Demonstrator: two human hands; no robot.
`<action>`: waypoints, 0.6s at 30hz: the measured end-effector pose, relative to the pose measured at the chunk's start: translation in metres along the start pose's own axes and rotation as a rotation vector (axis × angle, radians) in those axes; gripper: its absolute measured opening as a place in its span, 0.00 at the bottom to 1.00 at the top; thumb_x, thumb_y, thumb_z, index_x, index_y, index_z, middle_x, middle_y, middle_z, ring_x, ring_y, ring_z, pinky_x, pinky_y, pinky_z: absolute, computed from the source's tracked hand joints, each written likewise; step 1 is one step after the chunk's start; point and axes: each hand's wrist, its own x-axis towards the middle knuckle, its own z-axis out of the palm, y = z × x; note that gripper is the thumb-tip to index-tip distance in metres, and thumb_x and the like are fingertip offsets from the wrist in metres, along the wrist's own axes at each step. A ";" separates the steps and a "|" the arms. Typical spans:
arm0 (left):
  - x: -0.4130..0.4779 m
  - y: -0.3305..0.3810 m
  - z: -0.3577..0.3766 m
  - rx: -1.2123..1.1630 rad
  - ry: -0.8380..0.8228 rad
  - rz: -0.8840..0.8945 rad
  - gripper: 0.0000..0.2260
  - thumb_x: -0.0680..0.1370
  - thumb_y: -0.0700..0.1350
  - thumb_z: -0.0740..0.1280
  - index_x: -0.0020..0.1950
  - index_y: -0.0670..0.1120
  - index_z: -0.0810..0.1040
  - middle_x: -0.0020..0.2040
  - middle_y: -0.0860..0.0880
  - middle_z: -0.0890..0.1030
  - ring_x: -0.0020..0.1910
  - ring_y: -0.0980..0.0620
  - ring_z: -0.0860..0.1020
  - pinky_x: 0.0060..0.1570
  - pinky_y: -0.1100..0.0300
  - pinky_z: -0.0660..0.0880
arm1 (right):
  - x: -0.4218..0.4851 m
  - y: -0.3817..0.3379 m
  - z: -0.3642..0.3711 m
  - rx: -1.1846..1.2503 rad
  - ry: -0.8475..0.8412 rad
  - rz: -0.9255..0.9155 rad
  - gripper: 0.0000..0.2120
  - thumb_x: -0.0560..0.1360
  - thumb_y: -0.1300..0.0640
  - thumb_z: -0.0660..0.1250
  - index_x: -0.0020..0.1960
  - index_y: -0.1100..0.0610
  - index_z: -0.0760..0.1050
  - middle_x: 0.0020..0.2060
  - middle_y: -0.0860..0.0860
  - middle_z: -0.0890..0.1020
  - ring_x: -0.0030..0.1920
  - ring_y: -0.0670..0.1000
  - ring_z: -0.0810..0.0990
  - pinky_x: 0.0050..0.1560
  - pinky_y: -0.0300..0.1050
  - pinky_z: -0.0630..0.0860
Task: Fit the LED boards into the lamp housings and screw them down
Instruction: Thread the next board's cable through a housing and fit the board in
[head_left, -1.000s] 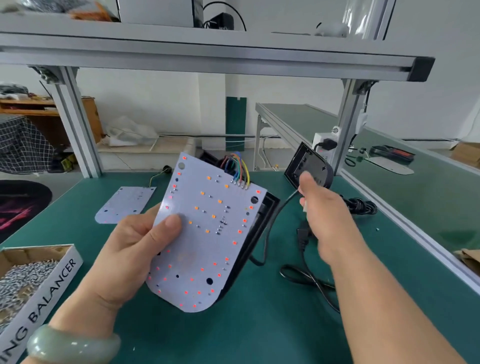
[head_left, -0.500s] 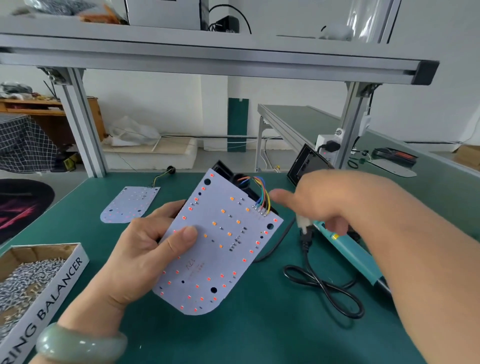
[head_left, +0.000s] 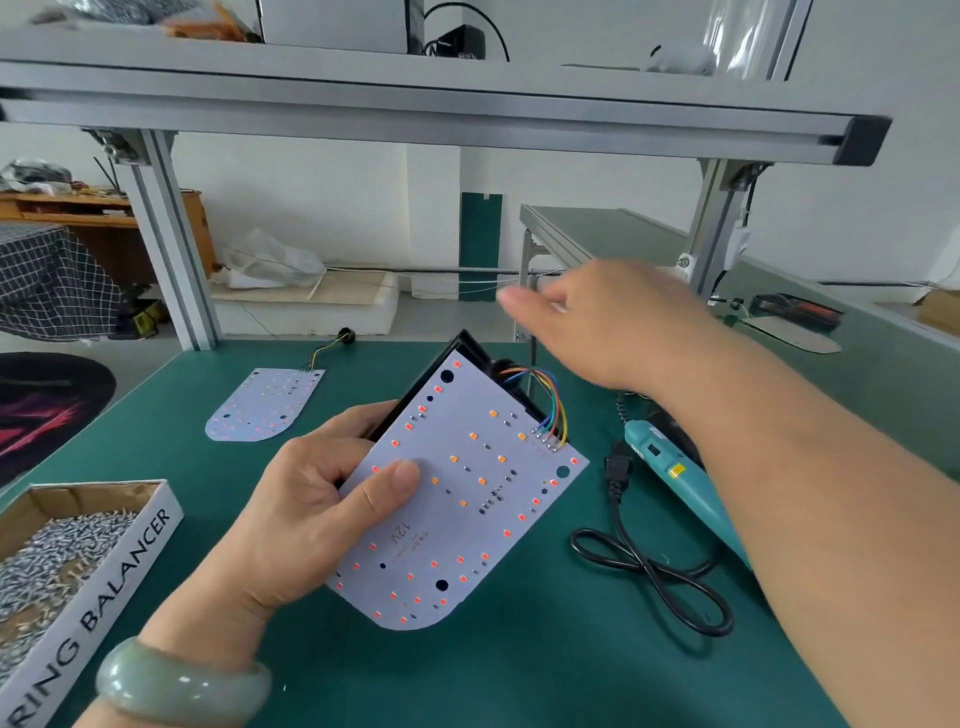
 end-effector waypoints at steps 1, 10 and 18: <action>0.000 0.000 0.000 0.007 0.001 0.008 0.18 0.69 0.60 0.66 0.34 0.46 0.84 0.57 0.61 0.80 0.51 0.57 0.81 0.41 0.67 0.75 | -0.001 -0.003 0.003 0.196 -0.102 -0.028 0.29 0.76 0.31 0.49 0.43 0.51 0.79 0.39 0.49 0.80 0.48 0.56 0.77 0.41 0.38 0.67; -0.002 0.003 0.003 0.033 -0.022 0.059 0.25 0.69 0.57 0.68 0.28 0.34 0.77 0.56 0.58 0.80 0.52 0.55 0.81 0.43 0.66 0.74 | -0.007 0.009 0.031 0.477 -0.167 -0.061 0.42 0.62 0.36 0.73 0.73 0.35 0.60 0.64 0.46 0.60 0.67 0.47 0.57 0.68 0.43 0.54; -0.002 0.006 0.002 -0.003 -0.024 0.076 0.24 0.68 0.54 0.68 0.25 0.33 0.73 0.49 0.58 0.82 0.41 0.55 0.82 0.36 0.69 0.72 | -0.010 0.016 0.044 0.688 -0.139 -0.119 0.44 0.62 0.37 0.74 0.71 0.28 0.54 0.30 0.40 0.76 0.33 0.37 0.76 0.32 0.24 0.66</action>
